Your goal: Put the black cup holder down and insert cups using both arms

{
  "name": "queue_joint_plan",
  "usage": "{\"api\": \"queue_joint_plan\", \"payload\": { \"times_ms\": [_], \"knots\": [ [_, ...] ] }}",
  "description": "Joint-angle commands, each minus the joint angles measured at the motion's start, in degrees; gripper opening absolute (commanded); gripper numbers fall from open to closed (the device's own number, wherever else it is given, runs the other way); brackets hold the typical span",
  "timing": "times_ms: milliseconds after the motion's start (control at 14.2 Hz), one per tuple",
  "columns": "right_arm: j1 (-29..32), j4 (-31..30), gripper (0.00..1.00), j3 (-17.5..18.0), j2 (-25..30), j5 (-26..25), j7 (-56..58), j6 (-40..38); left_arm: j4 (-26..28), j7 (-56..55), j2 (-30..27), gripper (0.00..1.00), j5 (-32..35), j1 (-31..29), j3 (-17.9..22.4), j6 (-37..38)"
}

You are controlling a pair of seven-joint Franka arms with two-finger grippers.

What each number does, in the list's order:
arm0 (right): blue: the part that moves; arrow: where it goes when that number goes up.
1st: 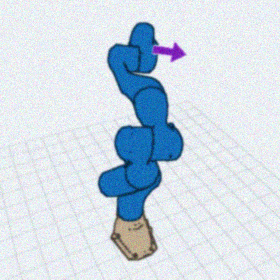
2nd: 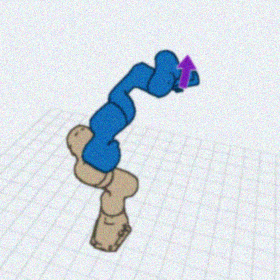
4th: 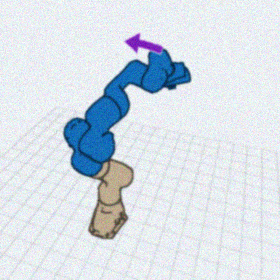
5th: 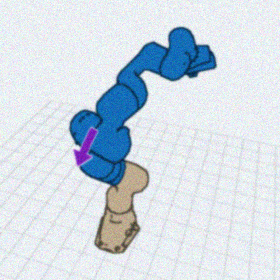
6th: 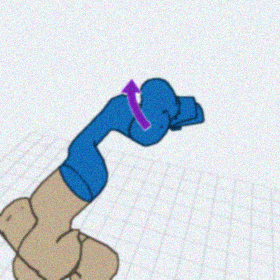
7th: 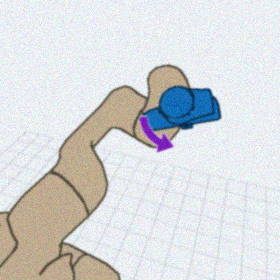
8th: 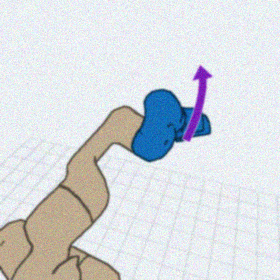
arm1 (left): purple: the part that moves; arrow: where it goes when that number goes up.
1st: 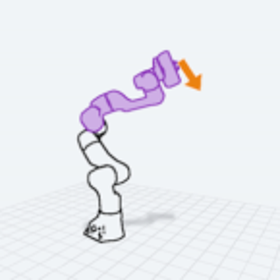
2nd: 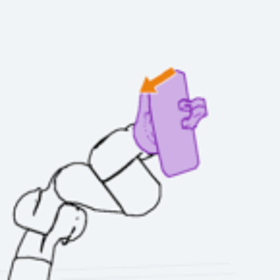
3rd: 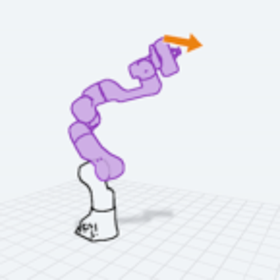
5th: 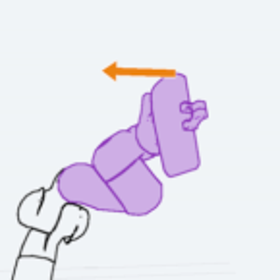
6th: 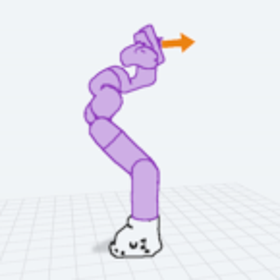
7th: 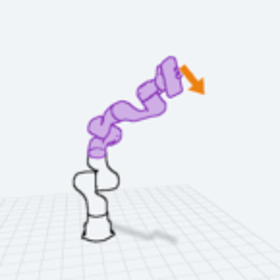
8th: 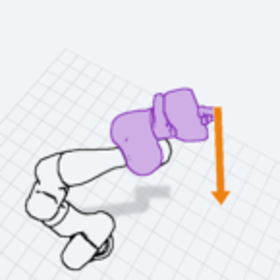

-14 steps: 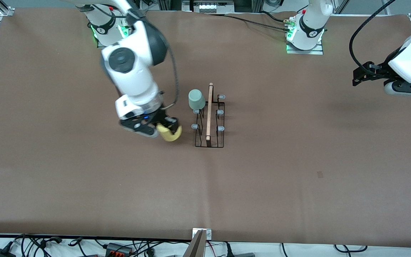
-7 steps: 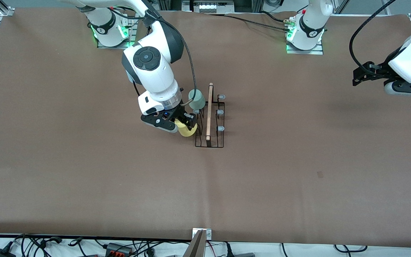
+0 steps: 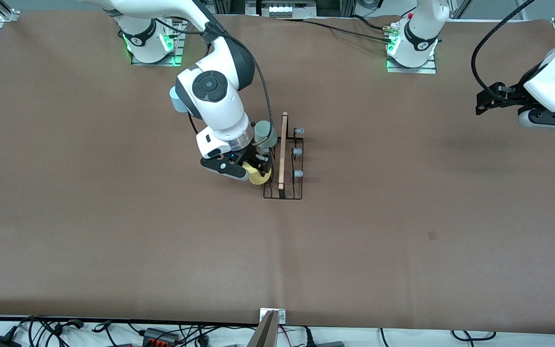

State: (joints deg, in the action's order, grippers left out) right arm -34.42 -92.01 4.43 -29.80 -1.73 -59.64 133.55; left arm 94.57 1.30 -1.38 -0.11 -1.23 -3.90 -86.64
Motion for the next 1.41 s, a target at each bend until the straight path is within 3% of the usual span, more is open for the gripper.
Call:
{"api": "queue_joint_plan", "payload": {
  "times_ms": [0, 141, 212, 282, 635, 776, 988, 1340],
  "knots": [
    [-0.73, 1.57, 0.14, -0.56, -1.58, 0.68, 0.67, 0.91, -1.41, 0.89, 0.42, 1.0, -1.3, -0.18, -0.15, 1.21],
    [-0.91, 1.57, 0.35, -0.56, -2.02, 0.76, 0.67, 1.27, -1.32, 0.9, 0.42, 1.0, -1.3, -0.26, -0.15, 1.21],
    [-0.91, 1.57, 0.7, -0.56, -2.11, 0.85, 0.67, 1.27, -1.32, 0.9, 0.33, 1.0, -1.3, -0.26, -0.15, 1.3],
    [-0.82, 1.57, 1.0, -0.56, -2.02, 1.11, 0.49, 1.27, -1.32, 0.9, 0.33, 1.0, -1.3, -0.26, -0.15, 1.38],
    [1.81, 1.57, 1.0, -0.56, 1.31, 1.2, 0.84, -0.13, -1.32, 0.81, 0.33, 1.0, -1.3, -0.52, -0.15, 1.12],
    [4.96, 1.39, 1.0, -0.38, 4.03, 1.29, 5.9, -4.51, -1.32, 0.81, 0.33, 1.0, -1.3, -0.53, -0.15, 1.21],
    [15.58, 1.04, 1.0, 4.35, 9.74, 1.47, 18.29, -12.84, -1.23, 0.81, 0.33, 1.0, -1.3, -0.61, -0.06, 1.47],
    [29.74, 0.95, 1.0, 4.28, 18.53, 1.47, 35.97, -27.88, -1.23, 0.9, 0.33, 1.0, -1.3, -0.53, -0.15, 1.47]
  ]
}}
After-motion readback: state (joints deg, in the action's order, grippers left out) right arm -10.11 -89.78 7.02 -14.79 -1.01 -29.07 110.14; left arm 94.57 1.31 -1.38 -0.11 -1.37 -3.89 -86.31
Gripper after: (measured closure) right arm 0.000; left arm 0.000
